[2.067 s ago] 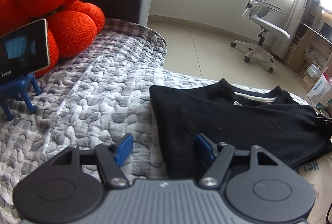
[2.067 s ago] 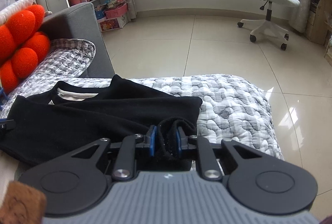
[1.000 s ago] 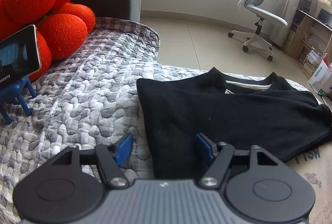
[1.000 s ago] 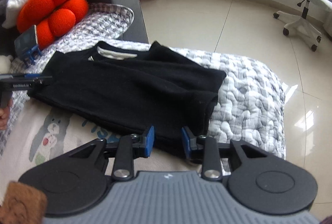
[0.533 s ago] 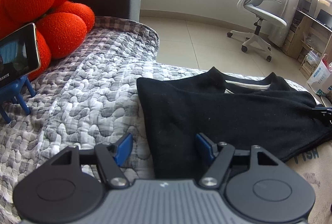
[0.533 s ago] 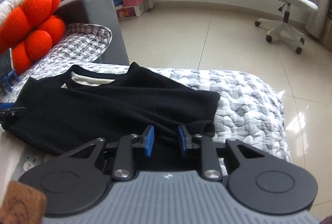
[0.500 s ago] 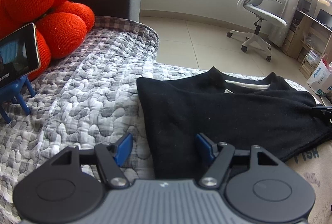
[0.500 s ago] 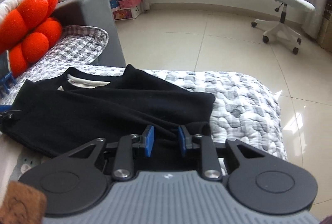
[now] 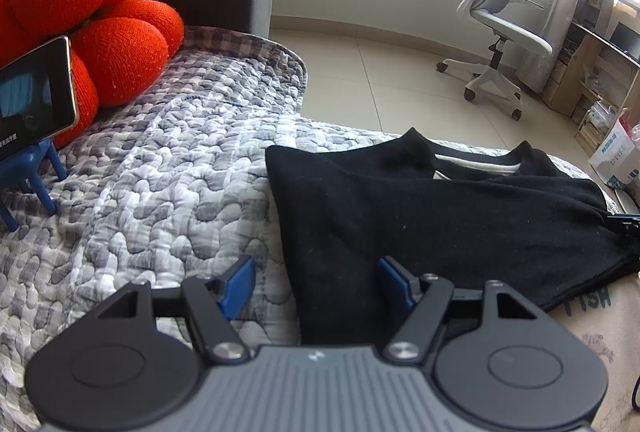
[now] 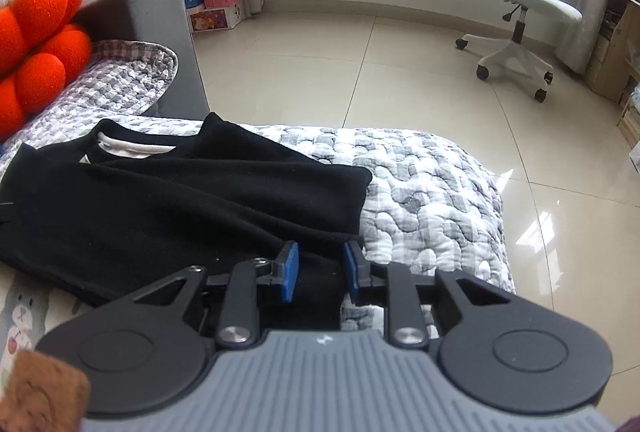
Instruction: Fold clothes
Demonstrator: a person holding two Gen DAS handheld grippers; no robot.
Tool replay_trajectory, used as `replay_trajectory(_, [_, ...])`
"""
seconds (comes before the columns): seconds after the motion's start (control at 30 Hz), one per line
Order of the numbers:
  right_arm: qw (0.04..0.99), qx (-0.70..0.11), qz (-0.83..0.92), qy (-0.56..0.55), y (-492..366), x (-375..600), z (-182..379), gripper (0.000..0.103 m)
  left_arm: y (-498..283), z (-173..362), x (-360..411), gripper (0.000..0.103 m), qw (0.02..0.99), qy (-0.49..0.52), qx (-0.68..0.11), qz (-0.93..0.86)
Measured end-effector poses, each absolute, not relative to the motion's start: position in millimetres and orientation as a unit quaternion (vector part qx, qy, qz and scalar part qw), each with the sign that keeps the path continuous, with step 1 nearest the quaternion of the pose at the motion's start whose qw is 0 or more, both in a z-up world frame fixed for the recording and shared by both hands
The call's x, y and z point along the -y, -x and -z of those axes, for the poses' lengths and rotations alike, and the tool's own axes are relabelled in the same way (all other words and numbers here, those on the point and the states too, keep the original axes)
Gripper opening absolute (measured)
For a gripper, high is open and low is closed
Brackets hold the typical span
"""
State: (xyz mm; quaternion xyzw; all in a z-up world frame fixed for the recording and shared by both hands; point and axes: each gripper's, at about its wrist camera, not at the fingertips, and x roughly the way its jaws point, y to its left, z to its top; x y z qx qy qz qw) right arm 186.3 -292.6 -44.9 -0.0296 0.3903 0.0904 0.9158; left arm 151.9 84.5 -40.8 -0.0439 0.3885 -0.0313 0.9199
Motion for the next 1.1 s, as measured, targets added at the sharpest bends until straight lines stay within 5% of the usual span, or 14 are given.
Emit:
replay_trajectory(0.2, [0.945, -0.314, -0.087, 0.002, -174.1, 302.9, 14.7, 0.026, -151.1, 39.8, -87.1, 0.070, 0.919, 0.052, -0.389, 0.031])
replay_trajectory(0.5, [0.980, -0.133, -0.121, -0.088, -125.8, 334.1, -43.7, 0.041, -147.8, 33.9, -86.9, 0.069, 0.921, 0.056, -0.385, 0.027])
replay_trajectory(0.63, [0.986, -0.044, -0.106, -0.123, -91.2, 347.7, -74.2, 0.066, -142.1, 26.4, -87.8, 0.069, 0.925, 0.061, -0.374, 0.023])
replay_trajectory(0.73, [0.983, 0.007, -0.098, -0.157, -66.1, 359.9, -95.3, 0.073, -136.4, 21.4, -85.9, 0.069, 0.928, 0.062, -0.366, 0.022])
replay_trajectory(1.1, [0.973, -0.134, -0.148, -0.118, -33.5, 344.5, -105.5, 0.076, -107.6, 12.9, -64.7, 0.069, 0.932, 0.039, -0.359, 0.029])
